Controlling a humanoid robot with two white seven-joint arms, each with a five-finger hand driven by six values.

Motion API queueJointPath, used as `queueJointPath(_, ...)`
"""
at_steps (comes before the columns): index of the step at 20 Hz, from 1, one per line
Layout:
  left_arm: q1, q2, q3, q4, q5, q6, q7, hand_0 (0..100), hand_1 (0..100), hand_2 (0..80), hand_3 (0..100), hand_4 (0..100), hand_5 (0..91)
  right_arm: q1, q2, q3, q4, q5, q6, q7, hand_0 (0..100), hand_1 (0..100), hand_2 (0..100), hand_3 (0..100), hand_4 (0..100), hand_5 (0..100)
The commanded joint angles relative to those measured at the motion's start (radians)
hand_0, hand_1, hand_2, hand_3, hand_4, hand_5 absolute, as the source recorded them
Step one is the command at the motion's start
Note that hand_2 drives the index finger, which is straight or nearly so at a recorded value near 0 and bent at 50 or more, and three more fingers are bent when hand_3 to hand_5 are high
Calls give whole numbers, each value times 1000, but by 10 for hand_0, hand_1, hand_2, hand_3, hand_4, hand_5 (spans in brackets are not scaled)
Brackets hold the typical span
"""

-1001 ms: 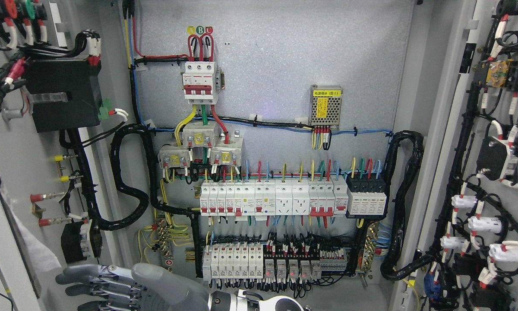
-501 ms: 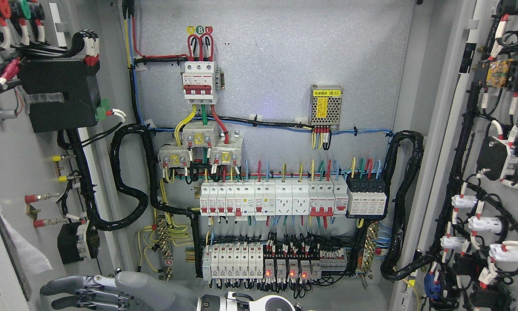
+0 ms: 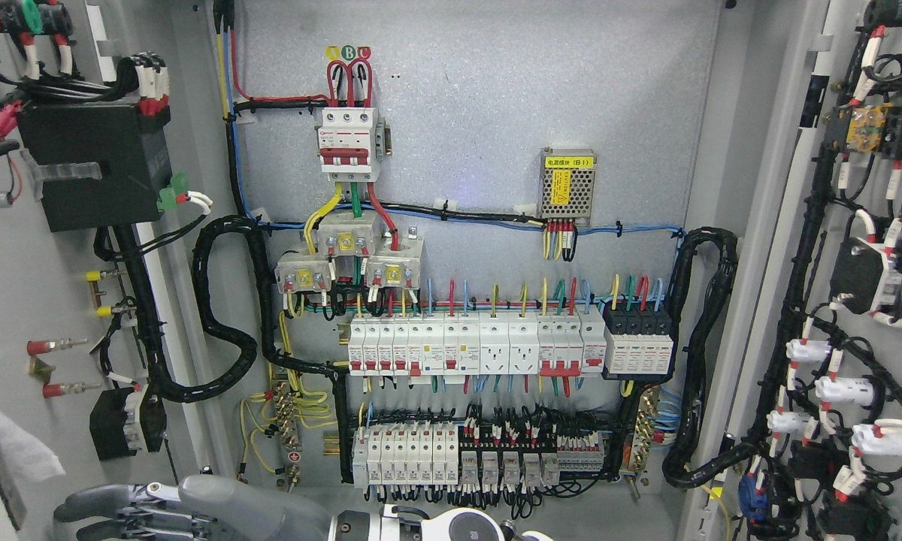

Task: Open door with both hands
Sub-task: 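Lower the right hand out of the cabinet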

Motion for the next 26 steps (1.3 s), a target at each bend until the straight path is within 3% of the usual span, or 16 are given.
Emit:
queueJointPath(1, 0, 0, 0, -21, 0, -1, 0, 296, 0, 27, 27, 37, 0, -25, 0, 56, 16, -4, -2, -15, 219, 0, 0, 0, 0, 0)
queueJointPath(26, 0, 0, 0, -21, 0, 1, 0, 296, 0, 28, 28, 38, 0, -96, 0, 106, 7, -7, -6, -13, 218, 0, 0, 0, 0, 0)
